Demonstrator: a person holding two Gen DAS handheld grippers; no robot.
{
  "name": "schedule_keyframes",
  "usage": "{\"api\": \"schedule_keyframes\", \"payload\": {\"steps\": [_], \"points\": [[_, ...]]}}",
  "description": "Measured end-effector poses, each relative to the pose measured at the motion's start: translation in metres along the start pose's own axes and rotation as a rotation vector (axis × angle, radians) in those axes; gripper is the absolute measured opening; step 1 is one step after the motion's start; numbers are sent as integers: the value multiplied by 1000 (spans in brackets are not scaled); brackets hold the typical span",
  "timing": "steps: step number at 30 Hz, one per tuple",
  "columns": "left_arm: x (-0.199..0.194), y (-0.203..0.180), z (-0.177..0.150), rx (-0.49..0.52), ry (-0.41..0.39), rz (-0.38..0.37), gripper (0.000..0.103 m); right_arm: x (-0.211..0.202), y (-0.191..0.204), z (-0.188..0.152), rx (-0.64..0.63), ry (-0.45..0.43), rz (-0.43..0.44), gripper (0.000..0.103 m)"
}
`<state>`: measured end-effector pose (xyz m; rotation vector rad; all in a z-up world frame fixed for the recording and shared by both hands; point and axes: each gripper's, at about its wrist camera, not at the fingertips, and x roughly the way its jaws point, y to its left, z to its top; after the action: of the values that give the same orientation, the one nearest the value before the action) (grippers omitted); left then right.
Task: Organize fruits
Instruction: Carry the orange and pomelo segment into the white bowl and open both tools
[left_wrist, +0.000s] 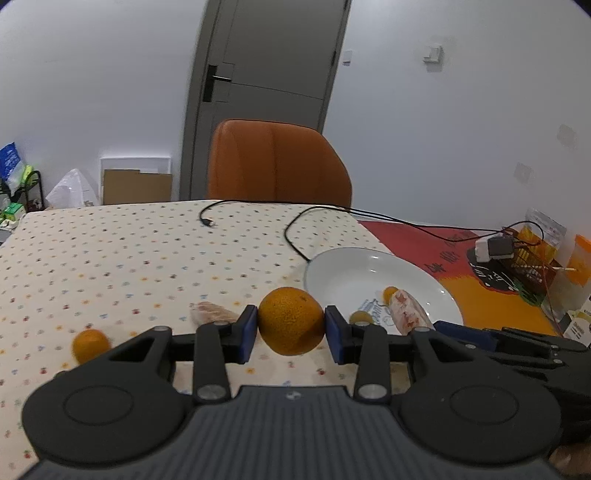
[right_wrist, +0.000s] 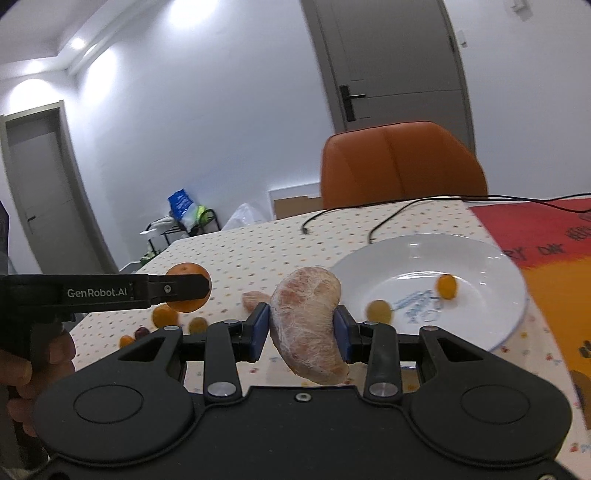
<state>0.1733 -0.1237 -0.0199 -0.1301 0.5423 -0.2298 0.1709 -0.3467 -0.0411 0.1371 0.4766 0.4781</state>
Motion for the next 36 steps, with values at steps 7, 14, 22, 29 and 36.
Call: {"api": "schedule_keyframes", "payload": {"steps": [7, 14, 22, 29, 36], "points": [[19, -21, 4, 34, 15, -23, 38, -9, -24, -1, 19, -9, -36, 36], [36, -40, 5, 57, 31, -46, 38, -12, -50, -2, 55, -17, -82, 36], [56, -61, 6, 96, 57, -69, 38, -10, -75, 4, 74, -27, -133, 36], [78, -78, 3, 115, 93, -73, 38, -10, -94, 16, 66, -67, -159, 47], [83, -95, 2, 126, 95, -101, 42, -38, -103, 1, 130, -89, -154, 49]]}}
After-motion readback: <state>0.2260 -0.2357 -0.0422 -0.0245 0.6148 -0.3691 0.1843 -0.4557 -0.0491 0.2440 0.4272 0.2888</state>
